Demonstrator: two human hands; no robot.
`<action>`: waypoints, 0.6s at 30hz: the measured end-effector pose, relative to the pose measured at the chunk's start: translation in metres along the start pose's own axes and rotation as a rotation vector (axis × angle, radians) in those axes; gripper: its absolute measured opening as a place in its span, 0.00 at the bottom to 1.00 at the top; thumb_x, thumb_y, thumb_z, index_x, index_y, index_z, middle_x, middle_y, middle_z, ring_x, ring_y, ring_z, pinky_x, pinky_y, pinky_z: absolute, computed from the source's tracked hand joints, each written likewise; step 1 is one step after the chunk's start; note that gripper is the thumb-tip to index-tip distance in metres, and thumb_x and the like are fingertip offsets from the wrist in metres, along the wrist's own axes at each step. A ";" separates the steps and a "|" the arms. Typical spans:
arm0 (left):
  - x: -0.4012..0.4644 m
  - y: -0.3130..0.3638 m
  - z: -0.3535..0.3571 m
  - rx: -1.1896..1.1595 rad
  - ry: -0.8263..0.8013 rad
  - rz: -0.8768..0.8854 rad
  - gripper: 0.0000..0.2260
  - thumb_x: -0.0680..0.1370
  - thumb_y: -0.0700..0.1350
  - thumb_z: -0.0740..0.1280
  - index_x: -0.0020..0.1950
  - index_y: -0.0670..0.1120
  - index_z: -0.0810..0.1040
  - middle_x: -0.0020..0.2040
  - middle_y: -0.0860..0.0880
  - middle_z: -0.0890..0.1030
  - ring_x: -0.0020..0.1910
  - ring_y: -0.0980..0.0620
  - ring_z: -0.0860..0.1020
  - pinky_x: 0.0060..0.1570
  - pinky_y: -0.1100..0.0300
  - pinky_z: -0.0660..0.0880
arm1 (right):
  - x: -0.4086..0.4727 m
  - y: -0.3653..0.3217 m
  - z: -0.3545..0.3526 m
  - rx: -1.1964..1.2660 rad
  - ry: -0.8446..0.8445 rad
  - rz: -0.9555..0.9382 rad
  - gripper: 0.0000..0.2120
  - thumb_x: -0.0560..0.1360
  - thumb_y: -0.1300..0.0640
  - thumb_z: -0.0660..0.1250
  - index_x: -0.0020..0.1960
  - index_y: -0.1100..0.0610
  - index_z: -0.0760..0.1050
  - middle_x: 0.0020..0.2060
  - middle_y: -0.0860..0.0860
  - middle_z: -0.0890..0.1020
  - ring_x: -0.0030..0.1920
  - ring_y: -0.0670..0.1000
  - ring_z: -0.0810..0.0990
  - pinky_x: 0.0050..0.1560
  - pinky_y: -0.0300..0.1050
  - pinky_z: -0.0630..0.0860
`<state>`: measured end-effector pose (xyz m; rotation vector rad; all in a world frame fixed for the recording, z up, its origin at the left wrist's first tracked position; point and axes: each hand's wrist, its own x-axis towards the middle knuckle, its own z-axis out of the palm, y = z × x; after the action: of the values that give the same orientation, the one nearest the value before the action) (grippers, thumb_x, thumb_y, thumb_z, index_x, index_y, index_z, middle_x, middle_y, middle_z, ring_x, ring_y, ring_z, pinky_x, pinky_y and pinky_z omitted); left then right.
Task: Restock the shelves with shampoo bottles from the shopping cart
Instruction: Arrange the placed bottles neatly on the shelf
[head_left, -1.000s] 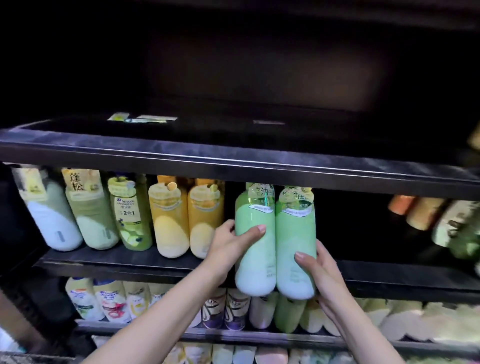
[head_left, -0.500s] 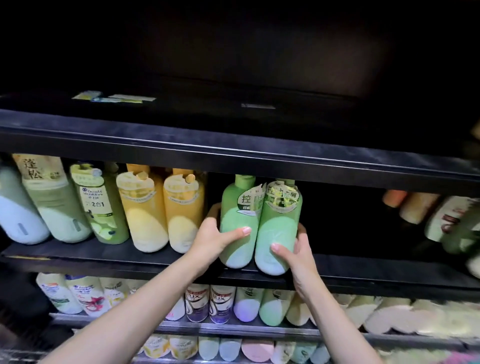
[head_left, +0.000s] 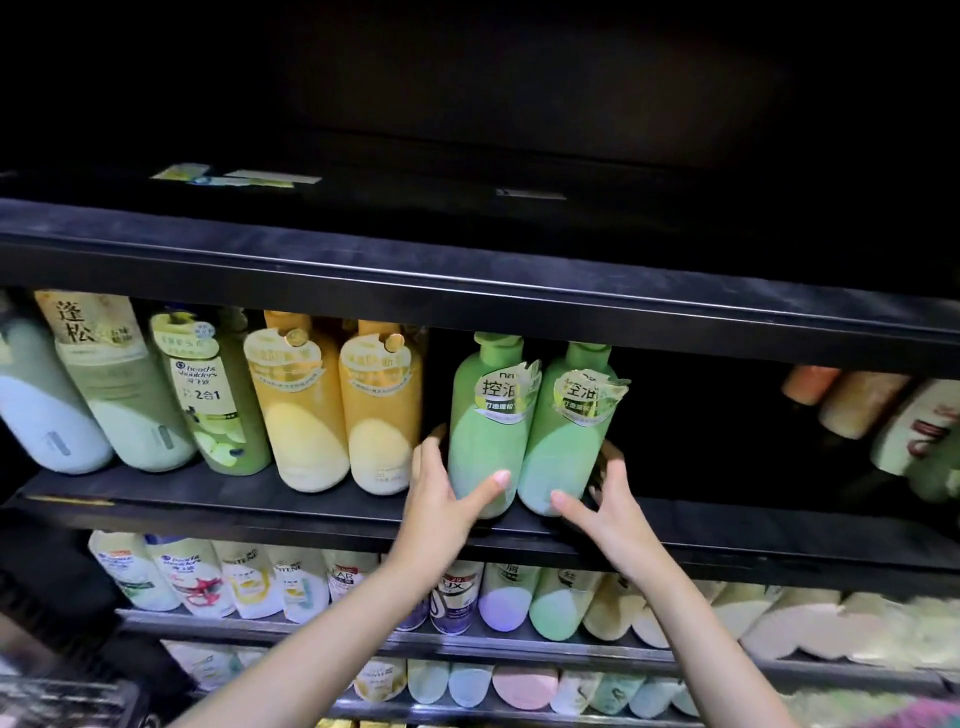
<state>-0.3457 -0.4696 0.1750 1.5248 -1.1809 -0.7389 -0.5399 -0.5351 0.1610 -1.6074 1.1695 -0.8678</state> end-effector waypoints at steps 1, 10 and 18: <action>-0.003 -0.002 0.005 0.054 0.055 0.008 0.41 0.66 0.58 0.75 0.71 0.44 0.59 0.65 0.51 0.66 0.65 0.54 0.67 0.68 0.57 0.64 | 0.000 0.000 0.005 -0.050 0.032 -0.005 0.42 0.63 0.44 0.78 0.67 0.51 0.58 0.65 0.51 0.71 0.64 0.45 0.72 0.66 0.43 0.69; 0.004 -0.015 0.024 0.079 0.259 -0.006 0.28 0.68 0.50 0.75 0.63 0.44 0.68 0.59 0.46 0.76 0.59 0.47 0.73 0.58 0.53 0.71 | 0.019 -0.011 0.016 -0.180 0.231 -0.064 0.25 0.62 0.52 0.80 0.54 0.49 0.71 0.49 0.50 0.82 0.48 0.47 0.82 0.52 0.43 0.77; 0.040 -0.009 0.026 0.109 0.206 -0.029 0.24 0.73 0.39 0.71 0.64 0.32 0.66 0.55 0.33 0.78 0.57 0.38 0.76 0.57 0.47 0.73 | 0.047 -0.018 0.028 -0.104 0.239 -0.046 0.27 0.64 0.60 0.79 0.59 0.52 0.71 0.55 0.51 0.81 0.54 0.49 0.81 0.57 0.43 0.76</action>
<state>-0.3533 -0.5161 0.1635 1.6683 -1.0608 -0.5286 -0.4953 -0.5699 0.1701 -1.6527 1.3667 -1.0667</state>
